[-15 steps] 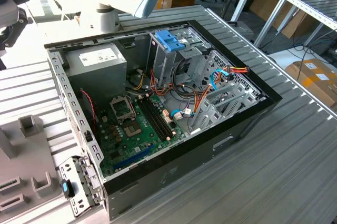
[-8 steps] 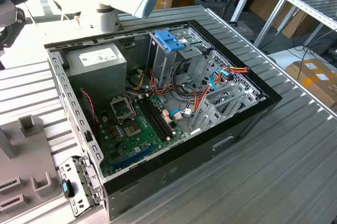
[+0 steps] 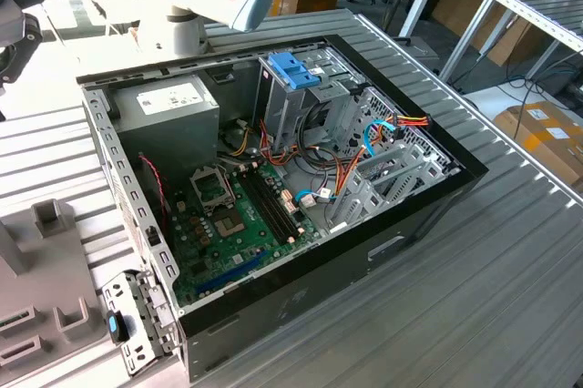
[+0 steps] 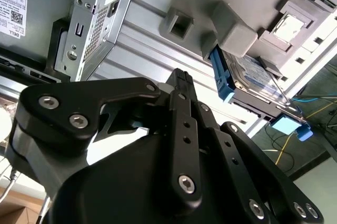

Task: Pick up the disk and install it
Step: 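Reach for the disk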

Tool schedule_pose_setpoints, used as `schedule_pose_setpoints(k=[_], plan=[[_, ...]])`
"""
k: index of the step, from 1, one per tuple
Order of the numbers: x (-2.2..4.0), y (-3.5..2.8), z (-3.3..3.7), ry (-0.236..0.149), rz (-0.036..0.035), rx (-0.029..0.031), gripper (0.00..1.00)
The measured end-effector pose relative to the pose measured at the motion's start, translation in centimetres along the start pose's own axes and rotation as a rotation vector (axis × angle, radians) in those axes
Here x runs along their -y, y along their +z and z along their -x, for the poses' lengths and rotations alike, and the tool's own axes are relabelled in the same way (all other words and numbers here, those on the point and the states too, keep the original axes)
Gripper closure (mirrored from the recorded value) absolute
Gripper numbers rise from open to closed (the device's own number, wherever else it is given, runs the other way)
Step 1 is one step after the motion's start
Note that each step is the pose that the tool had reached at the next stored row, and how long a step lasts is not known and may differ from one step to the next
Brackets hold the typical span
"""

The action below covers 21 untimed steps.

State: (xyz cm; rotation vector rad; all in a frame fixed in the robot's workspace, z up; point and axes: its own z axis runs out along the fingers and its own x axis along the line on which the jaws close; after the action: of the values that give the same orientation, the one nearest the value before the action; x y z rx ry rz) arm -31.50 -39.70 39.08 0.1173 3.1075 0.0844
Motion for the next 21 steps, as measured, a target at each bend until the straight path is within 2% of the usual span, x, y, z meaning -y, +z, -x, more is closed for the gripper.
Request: schedule_pose_setpoints(k=[21], plan=[[0.07,-0.03,-0.93,0.000,0.0000,-0.0001,0.89]])
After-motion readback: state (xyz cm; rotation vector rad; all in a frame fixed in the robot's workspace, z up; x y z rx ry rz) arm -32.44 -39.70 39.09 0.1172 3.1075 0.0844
